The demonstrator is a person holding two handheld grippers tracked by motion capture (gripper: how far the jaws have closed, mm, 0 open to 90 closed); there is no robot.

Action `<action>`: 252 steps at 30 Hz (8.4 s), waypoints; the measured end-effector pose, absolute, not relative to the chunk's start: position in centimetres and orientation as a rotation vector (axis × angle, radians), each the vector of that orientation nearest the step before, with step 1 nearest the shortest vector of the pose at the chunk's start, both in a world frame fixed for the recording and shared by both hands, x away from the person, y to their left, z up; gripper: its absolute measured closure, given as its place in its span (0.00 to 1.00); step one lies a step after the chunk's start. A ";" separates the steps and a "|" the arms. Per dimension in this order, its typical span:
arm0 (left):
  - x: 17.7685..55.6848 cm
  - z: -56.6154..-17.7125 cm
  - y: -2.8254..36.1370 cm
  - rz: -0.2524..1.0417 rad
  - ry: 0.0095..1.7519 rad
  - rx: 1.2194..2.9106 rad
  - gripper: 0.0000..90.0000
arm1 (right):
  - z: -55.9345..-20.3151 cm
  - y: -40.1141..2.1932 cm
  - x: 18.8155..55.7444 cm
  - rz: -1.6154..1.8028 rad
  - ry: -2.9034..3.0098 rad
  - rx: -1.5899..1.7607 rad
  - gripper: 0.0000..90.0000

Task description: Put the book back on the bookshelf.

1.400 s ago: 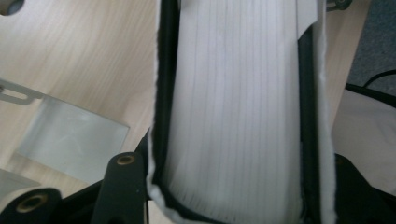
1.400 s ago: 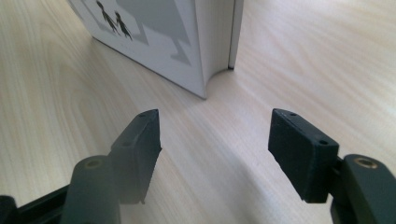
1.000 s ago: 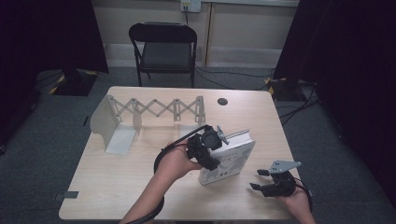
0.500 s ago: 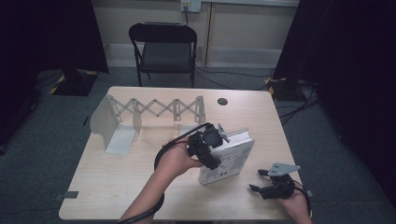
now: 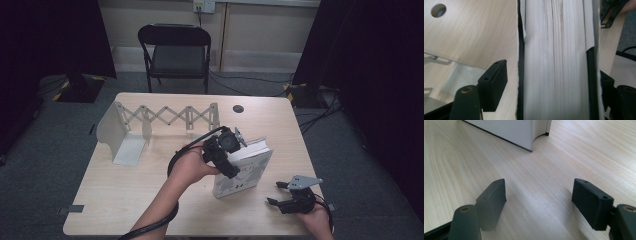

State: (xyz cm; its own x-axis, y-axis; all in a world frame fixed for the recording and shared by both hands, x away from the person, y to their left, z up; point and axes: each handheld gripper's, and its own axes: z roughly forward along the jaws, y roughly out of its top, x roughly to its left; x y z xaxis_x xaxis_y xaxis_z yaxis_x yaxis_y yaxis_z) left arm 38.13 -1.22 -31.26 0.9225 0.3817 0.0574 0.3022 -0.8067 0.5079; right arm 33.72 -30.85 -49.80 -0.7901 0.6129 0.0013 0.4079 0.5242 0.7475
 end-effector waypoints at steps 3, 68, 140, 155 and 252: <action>38.2 -31.2 -1.6 0.198 0.480 2.589 0.24 | -49.8 -30.8 33.7 1.127 2.502 0.860 0.30; 40.0 -32.0 -6.3 0.141 0.396 2.632 0.54 | -49.8 -31.0 33.8 1.158 2.492 0.918 0.31; 38.7 -29.7 0.5 0.219 0.635 2.615 0.59 | -49.8 -30.9 33.7 1.136 2.493 0.890 0.31; 38.9 -29.2 1.7 0.238 0.683 2.613 0.59 | -49.8 -31.0 33.7 1.145 2.493 0.901 0.31; 43.3 -29.4 5.2 0.287 1.161 2.483 0.59 | -49.8 -30.8 33.6 1.122 2.489 0.888 0.30</action>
State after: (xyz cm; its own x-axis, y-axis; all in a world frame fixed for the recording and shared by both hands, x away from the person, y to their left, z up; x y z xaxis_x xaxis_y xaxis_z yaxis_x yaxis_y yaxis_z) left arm 43.34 5.21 -29.36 0.6373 0.7703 0.0227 0.6919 -0.5850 0.4232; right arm 33.55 -30.82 -49.79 -0.7758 0.6310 0.0057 0.4220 0.5121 0.7481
